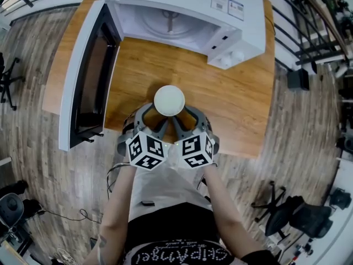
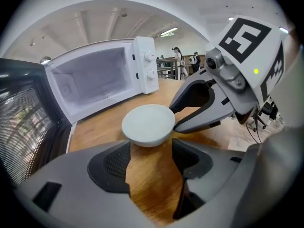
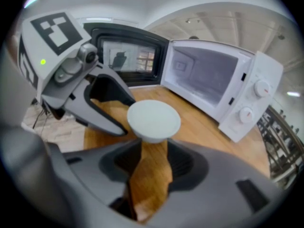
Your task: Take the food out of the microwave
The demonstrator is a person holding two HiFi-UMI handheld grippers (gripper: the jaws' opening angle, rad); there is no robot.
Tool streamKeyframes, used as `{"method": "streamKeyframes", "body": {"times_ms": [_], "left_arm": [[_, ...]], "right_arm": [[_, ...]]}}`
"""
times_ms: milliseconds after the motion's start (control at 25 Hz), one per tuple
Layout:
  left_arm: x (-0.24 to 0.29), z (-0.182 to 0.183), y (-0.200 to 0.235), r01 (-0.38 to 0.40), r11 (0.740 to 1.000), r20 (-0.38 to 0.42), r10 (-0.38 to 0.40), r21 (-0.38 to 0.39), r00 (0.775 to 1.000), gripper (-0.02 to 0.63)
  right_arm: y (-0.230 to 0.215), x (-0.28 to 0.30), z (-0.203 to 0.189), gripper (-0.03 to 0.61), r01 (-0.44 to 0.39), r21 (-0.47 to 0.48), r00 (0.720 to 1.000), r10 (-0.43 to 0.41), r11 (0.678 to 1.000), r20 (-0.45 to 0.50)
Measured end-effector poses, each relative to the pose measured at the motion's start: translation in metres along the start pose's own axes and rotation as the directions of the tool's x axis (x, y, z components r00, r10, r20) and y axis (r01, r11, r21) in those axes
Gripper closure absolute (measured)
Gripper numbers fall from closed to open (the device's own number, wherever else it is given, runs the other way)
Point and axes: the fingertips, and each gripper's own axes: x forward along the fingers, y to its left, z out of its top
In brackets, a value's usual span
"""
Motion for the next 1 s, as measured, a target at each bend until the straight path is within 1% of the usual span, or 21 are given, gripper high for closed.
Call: {"method": "streamKeyframes", "body": {"times_ms": [80, 200, 320, 400, 440, 480, 600, 640, 720, 800, 880, 1000], "left_arm": [[-0.002, 0.0, -0.001, 0.005, 1.0, 0.004, -0.005, 0.007, 1.0, 0.314], [-0.006, 0.0, -0.002, 0.005, 0.999, 0.004, -0.006, 0.037, 1.0, 0.314], [-0.015, 0.002, -0.002, 0.0, 0.999, 0.016, -0.001, 0.043, 1.0, 0.321], [-0.025, 0.005, 0.0, -0.018, 0.999, 0.041, 0.016, 0.042, 0.999, 0.37], [-0.03, 0.008, 0.003, -0.033, 0.999, 0.056, 0.031, 0.042, 0.998, 0.388], [-0.036, 0.011, 0.006, -0.054, 0.998, 0.074, 0.051, 0.041, 0.996, 0.419], [-0.051, 0.024, 0.015, -0.12, 0.992, 0.131, 0.114, 0.032, 0.985, 0.546], [-0.056, 0.029, 0.018, -0.135, 0.99, 0.149, 0.129, 0.029, 0.98, 0.569], [-0.065, 0.042, 0.021, -0.156, 0.988, 0.189, 0.15, 0.019, 0.97, 0.58], [-0.072, 0.054, 0.024, -0.163, 0.986, 0.232, 0.164, -0.021, 0.959, 0.583], [-0.08, 0.065, 0.028, -0.155, 0.984, 0.273, 0.174, -0.092, 0.946, 0.583], [-0.094, 0.084, 0.035, -0.134, 0.972, 0.33, 0.192, -0.193, 0.924, 0.583]], "right_arm": [[0.0, -0.003, 0.001, 0.394, -0.004, 0.011, 1.0, 0.004, 1.0, 0.013], [-0.002, -0.011, 0.004, 0.422, 0.006, 0.016, 1.0, -0.007, 1.0, 0.027], [-0.004, -0.02, 0.004, 0.445, 0.015, 0.023, 0.999, -0.016, 1.0, 0.041], [-0.008, -0.028, 0.009, 0.469, 0.02, 0.05, 0.997, -0.024, 0.999, 0.069], [-0.01, -0.032, 0.012, 0.486, 0.023, 0.067, 0.996, -0.028, 0.998, 0.087], [-0.013, -0.036, 0.016, 0.501, 0.024, 0.084, 0.994, -0.033, 0.996, 0.105], [-0.02, -0.047, 0.026, 0.523, 0.03, 0.133, 0.987, -0.05, 0.991, 0.154], [-0.022, -0.049, 0.029, 0.529, 0.034, 0.142, 0.984, -0.057, 0.989, 0.166], [-0.025, -0.055, 0.035, 0.535, 0.042, 0.149, 0.98, -0.069, 0.988, 0.184], [-0.028, -0.062, 0.041, 0.54, 0.045, 0.162, 0.975, -0.079, 0.986, 0.208], [-0.032, -0.071, 0.048, 0.541, 0.041, 0.192, 0.966, -0.088, 0.981, 0.241], [-0.043, -0.088, 0.061, 0.543, 0.025, 0.249, 0.947, -0.103, 0.968, 0.305]]}}
